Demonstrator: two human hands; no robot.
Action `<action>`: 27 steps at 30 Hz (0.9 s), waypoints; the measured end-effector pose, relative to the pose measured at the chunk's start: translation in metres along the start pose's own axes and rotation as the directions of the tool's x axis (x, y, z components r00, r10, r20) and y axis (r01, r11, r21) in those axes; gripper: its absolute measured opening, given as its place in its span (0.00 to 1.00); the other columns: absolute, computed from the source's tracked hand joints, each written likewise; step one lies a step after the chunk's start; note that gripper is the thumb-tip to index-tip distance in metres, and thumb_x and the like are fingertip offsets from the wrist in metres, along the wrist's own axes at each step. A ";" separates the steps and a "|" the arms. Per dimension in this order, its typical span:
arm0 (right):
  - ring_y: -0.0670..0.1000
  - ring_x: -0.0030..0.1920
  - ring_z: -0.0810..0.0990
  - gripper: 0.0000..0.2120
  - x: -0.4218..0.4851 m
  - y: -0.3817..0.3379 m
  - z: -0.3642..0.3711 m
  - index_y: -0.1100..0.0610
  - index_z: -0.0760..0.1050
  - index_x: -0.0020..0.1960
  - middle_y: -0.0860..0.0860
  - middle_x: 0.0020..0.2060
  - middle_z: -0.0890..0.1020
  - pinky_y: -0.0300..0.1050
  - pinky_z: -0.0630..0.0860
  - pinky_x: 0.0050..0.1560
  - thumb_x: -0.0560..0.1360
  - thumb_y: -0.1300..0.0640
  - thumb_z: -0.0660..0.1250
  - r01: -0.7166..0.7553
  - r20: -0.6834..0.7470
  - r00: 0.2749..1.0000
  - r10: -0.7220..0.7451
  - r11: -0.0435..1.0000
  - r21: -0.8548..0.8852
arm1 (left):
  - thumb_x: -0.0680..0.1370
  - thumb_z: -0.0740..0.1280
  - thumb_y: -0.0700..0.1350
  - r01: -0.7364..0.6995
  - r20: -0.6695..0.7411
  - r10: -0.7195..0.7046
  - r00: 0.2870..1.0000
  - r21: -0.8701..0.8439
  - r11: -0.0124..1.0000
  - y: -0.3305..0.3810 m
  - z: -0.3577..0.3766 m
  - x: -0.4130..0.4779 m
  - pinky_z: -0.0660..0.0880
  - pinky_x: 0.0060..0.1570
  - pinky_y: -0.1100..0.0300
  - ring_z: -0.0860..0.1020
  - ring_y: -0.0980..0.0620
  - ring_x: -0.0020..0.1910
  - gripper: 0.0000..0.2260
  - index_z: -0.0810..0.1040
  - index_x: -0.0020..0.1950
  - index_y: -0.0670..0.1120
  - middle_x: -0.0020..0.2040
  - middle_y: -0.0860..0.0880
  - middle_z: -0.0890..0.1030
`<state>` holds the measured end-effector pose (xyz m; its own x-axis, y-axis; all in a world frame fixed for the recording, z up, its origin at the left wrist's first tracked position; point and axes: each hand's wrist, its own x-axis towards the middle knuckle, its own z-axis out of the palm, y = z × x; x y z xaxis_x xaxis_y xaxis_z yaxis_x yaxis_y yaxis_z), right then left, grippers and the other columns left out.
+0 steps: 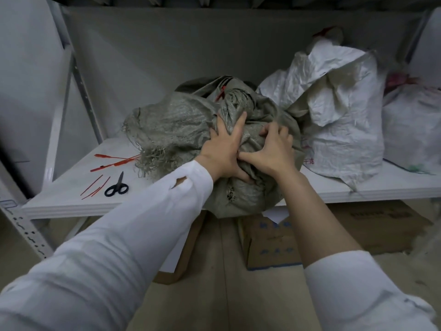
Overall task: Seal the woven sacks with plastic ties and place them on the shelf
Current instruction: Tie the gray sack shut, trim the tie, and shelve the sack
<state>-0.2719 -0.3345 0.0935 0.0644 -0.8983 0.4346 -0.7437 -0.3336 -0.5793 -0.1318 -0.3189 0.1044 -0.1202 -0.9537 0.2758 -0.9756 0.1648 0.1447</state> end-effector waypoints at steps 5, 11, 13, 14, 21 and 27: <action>0.56 0.65 0.64 0.39 -0.008 0.005 -0.018 0.51 0.65 0.61 0.52 0.63 0.66 0.51 0.67 0.62 0.58 0.38 0.78 0.048 0.119 0.992 -0.049 0.999 0.015 | 0.56 0.78 0.66 -0.088 0.239 0.092 0.967 -0.024 0.996 -0.022 -0.033 -0.011 0.58 0.73 0.42 0.53 0.33 0.75 0.65 0.29 0.73 0.64 0.77 0.37 0.38; 0.57 0.65 0.64 0.40 -0.018 -0.010 -0.017 0.52 0.64 0.61 0.53 0.63 0.66 0.52 0.68 0.61 0.58 0.37 0.77 0.029 0.037 0.999 -0.027 0.999 -0.039 | 0.69 0.74 0.53 -0.136 0.083 0.169 0.982 -0.306 0.942 -0.056 -0.076 -0.022 0.60 0.72 0.56 0.62 0.46 0.75 0.53 0.34 0.78 0.56 0.79 0.43 0.54; 0.58 0.66 0.63 0.41 -0.020 -0.017 -0.015 0.52 0.64 0.63 0.54 0.66 0.66 0.53 0.68 0.63 0.58 0.37 0.77 0.041 -0.036 0.998 -0.046 0.990 -0.136 | 0.73 0.74 0.53 -0.025 0.025 0.041 0.999 -0.457 0.889 -0.060 -0.079 -0.021 0.65 0.67 0.60 0.70 0.48 0.69 0.52 0.32 0.77 0.55 0.77 0.43 0.61; 0.58 0.68 0.62 0.43 -0.020 -0.022 -0.014 0.52 0.63 0.65 0.55 0.68 0.64 0.53 0.67 0.66 0.58 0.38 0.77 0.066 -0.079 0.993 -0.083 0.976 -0.206 | 0.72 0.74 0.55 0.044 0.029 -0.034 0.999 -0.515 0.856 -0.060 -0.080 -0.019 0.66 0.65 0.59 0.72 0.49 0.67 0.54 0.31 0.77 0.54 0.75 0.43 0.63; 0.55 0.70 0.65 0.47 -0.019 -0.053 -0.006 0.48 0.53 0.75 0.50 0.72 0.62 0.54 0.66 0.68 0.64 0.56 0.75 0.346 -0.013 0.933 -0.360 0.908 -0.237 | 0.52 0.81 0.64 0.501 0.284 -0.412 0.866 -0.472 0.726 -0.054 -0.065 0.002 0.76 0.57 0.47 0.76 0.44 0.60 0.59 0.59 0.76 0.44 0.67 0.45 0.73; 0.55 0.68 0.67 0.45 -0.014 -0.051 -0.002 0.47 0.54 0.75 0.49 0.70 0.67 0.53 0.64 0.67 0.65 0.55 0.74 0.326 0.019 0.943 -0.333 0.909 -0.259 | 0.63 0.80 0.53 0.452 0.187 -0.423 0.887 -0.161 0.877 -0.056 -0.077 0.010 0.78 0.50 0.53 0.78 0.43 0.50 0.29 0.74 0.57 0.44 0.51 0.45 0.77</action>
<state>-0.2357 -0.3047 0.1186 0.3206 -0.7413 0.5896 -0.8273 -0.5223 -0.2068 -0.0640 -0.3179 0.1723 0.2717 -0.9624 0.0053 -0.8804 -0.2463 0.4052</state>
